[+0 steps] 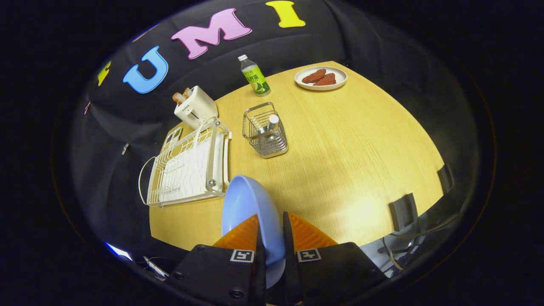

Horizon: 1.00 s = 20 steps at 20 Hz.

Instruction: Take the plate from the dish rack, then take the spoon from the basket and place it into the plate.

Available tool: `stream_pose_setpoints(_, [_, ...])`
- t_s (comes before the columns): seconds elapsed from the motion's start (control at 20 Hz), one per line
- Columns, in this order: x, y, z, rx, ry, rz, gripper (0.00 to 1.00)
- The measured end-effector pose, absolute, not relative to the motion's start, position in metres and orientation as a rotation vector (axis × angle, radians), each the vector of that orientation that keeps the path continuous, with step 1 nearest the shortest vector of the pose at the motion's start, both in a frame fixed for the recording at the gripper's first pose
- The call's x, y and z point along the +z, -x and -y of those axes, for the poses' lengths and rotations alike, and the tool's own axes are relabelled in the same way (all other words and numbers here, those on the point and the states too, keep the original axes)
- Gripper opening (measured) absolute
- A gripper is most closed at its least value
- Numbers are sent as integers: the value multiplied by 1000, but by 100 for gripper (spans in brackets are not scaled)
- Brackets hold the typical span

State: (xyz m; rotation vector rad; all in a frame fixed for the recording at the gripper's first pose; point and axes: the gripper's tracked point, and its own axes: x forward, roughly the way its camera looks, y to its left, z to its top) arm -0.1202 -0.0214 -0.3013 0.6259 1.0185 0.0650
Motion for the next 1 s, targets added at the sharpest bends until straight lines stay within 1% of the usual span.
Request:
stream_pose_setpoints(0.1, [-326,115,14,84,-673,-1022,22])
stream_pose_setpoints(0.4, [-363,103,-1,142,-767,-1043,22])
stream_pose_setpoints(0.55, [-372,100,1,131,-744,-1064,23])
stream_pose_setpoints(0.65, [-384,99,8,103,-684,-1079,28])
stream_pose_setpoints(0.9, [-372,86,22,71,-622,-1038,54])
stream_pose_setpoints(1.0, [-352,72,33,66,-572,-976,58])
